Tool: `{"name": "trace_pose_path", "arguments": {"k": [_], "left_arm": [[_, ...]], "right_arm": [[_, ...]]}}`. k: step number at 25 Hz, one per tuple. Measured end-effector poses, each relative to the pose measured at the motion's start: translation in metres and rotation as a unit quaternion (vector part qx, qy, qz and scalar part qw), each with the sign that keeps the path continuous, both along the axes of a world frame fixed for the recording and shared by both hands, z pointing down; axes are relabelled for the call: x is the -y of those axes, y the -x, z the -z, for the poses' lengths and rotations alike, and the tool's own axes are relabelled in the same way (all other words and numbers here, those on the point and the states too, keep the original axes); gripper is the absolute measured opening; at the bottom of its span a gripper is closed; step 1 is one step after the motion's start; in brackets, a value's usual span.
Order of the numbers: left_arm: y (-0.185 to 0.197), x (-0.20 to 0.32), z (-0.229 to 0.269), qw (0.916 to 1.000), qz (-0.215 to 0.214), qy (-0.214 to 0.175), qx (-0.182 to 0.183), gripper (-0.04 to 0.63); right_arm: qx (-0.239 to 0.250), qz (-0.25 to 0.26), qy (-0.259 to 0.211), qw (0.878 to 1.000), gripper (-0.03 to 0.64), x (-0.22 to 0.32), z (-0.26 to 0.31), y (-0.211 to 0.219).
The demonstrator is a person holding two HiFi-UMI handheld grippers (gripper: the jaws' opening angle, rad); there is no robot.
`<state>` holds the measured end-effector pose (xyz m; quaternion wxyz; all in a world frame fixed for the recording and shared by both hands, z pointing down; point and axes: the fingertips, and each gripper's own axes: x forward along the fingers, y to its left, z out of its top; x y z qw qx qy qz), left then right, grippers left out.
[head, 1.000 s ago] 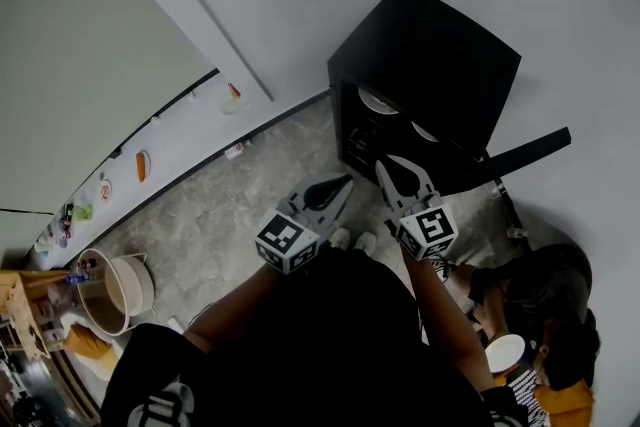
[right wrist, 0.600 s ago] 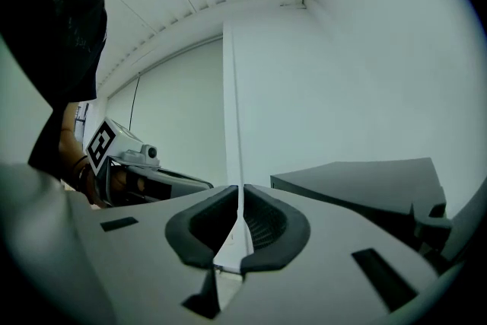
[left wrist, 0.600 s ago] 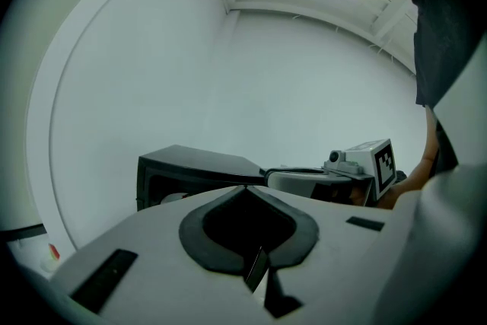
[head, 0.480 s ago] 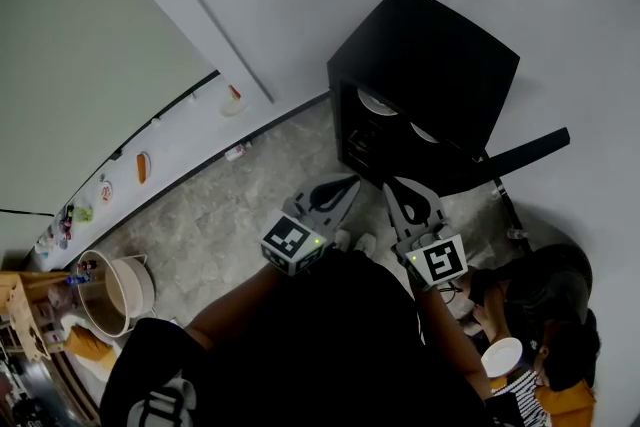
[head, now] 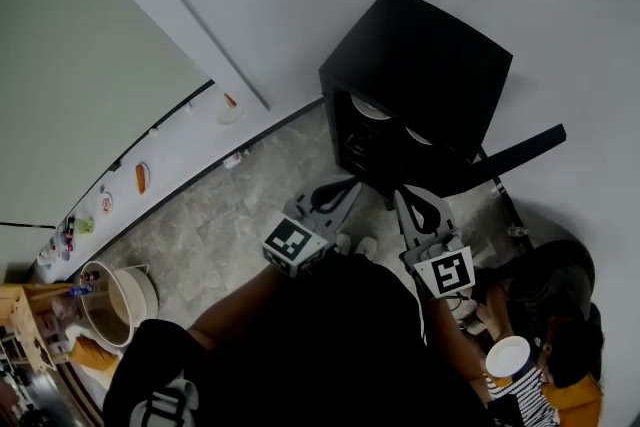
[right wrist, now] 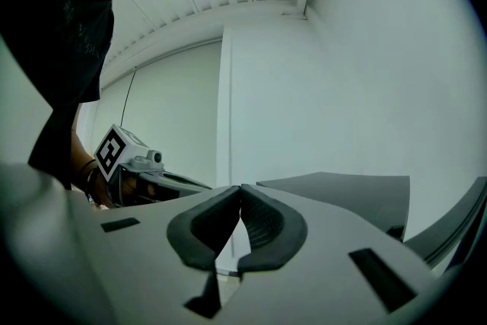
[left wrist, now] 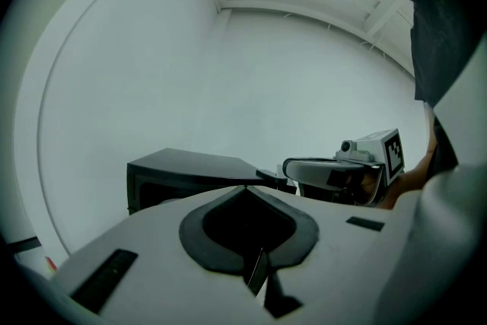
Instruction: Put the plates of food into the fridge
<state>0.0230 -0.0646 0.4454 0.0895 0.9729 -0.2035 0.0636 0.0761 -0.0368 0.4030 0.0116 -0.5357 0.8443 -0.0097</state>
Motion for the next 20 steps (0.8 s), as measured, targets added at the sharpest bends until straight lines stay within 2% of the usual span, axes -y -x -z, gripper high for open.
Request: {"name": "trace_pose_path", "arguments": {"k": [9,14,20], "left_arm": [[-0.007,0.009,0.006,1.0,-0.002,-0.009,0.0,0.023],[-0.007,0.016,0.008,0.9999,0.003,-0.011,0.001,0.023],[-0.011,0.022,0.011,0.9997,-0.001,-0.024,0.002,0.023]], "right_arm": [[-0.01,0.012,-0.019,1.0,0.026,-0.003,0.011,0.01],[0.004,0.03,-0.014,0.999,0.026,-0.001,0.006,0.014],[0.018,0.041,-0.033,0.998,0.026,0.004,0.017,0.012]]}}
